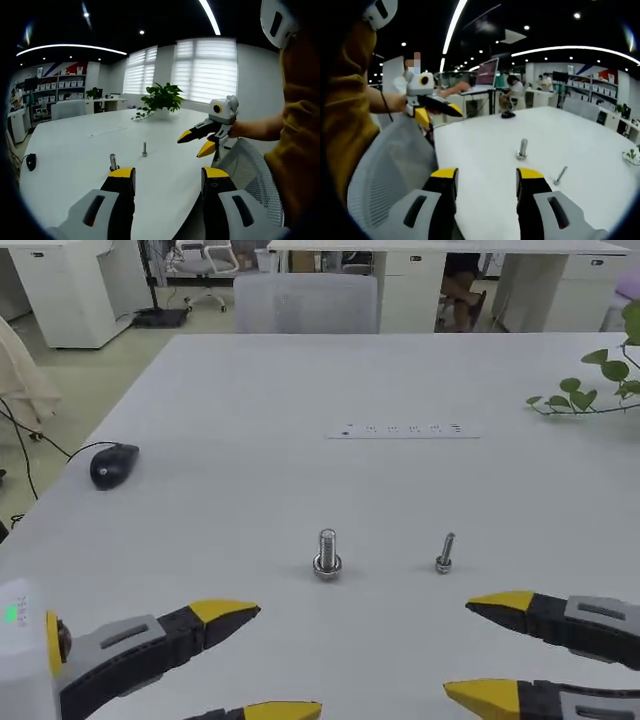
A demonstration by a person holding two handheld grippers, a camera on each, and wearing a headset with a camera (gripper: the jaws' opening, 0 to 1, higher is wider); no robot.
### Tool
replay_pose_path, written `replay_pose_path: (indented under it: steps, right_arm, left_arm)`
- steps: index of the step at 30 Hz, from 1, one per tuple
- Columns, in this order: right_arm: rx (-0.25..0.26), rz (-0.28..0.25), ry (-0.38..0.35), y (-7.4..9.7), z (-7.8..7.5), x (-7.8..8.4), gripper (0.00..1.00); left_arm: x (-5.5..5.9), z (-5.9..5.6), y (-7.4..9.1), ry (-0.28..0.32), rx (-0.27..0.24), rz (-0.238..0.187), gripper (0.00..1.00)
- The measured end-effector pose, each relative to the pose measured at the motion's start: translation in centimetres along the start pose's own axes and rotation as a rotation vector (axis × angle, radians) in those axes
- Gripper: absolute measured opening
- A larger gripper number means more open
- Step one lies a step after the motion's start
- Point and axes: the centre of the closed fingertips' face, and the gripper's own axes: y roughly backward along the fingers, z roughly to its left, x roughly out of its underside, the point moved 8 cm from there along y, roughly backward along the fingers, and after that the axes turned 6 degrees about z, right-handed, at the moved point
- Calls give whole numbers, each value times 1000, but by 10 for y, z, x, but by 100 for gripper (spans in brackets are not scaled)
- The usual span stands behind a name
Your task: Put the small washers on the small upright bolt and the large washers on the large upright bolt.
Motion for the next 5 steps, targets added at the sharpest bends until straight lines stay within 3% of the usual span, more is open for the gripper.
replay_pose_path:
  steps: [2,5]
  right_arm:
    - [16,6,-15,3,3,4,48]
    - [34,-36,-40,7,10,7,50]
  left_arm:
    - [-1,-3,1,40,13,-29,53]
    - [-3,-5,4,18,-7,-23,53]
